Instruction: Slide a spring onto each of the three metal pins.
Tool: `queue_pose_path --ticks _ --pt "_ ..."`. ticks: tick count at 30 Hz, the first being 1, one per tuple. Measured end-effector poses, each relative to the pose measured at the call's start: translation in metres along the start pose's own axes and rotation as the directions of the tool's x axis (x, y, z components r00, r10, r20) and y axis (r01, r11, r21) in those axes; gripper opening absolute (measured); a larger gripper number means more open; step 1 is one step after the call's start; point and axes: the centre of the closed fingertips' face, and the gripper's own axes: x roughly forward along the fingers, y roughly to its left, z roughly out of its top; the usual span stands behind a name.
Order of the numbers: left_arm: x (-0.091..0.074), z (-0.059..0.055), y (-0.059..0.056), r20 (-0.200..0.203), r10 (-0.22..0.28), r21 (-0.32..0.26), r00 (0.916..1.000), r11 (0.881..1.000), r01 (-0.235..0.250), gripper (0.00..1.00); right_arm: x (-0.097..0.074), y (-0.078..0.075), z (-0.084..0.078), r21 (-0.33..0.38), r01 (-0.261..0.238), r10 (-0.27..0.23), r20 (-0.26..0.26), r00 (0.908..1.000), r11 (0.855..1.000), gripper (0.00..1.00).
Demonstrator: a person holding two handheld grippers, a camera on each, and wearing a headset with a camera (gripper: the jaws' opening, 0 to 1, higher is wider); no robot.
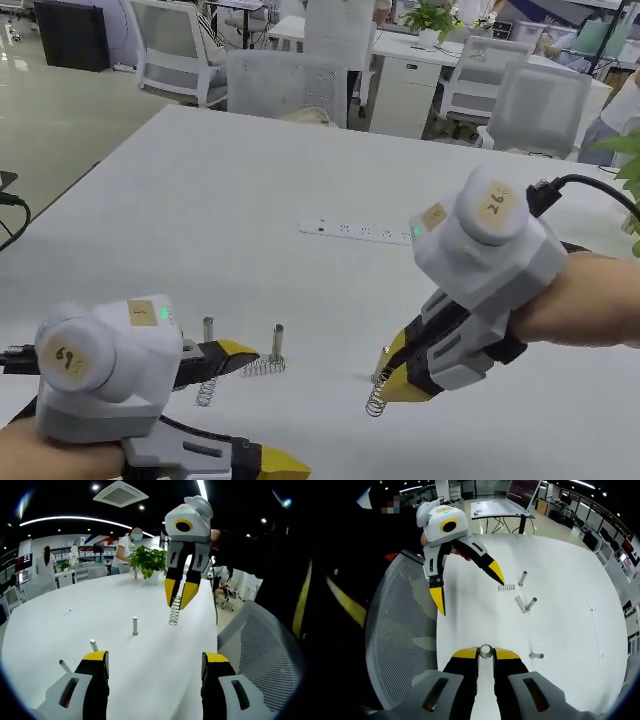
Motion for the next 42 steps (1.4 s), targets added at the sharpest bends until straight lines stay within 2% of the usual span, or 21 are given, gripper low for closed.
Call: queue_pose_path --ticks 10,21,32,36,42 --pt "-0.017 -0.007 0.010 0.008 0.050 -0.019 0.9987 0.999 -0.050 0.72 -0.002 -0.008 -0.004 0.013 0.010 -0.010 0.000 0.9999 1.000 0.08" --pt "-0.030 -0.010 0.017 0.024 0.102 -0.049 0.9945 0.994 -0.101 0.72 -0.011 -0.029 -0.004 0.035 0.041 -0.041 0.016 0.9990 0.999 0.08" --pt "-0.034 -0.015 0.019 0.026 0.118 -0.067 0.9927 0.991 -0.116 0.72 -0.017 -0.055 -0.011 0.067 0.077 -0.078 0.005 0.9970 0.995 0.08" --pt "-0.034 -0.015 0.018 0.028 0.119 -0.071 0.9925 0.991 -0.117 0.71 -0.015 -0.065 -0.016 0.072 0.099 -0.098 -0.012 0.9951 0.993 0.08" --pt "-0.034 -0.016 0.018 0.027 0.119 -0.078 0.9926 0.990 -0.116 0.71 -0.008 -0.078 -0.019 0.087 0.121 -0.120 -0.008 0.9927 0.989 0.08"
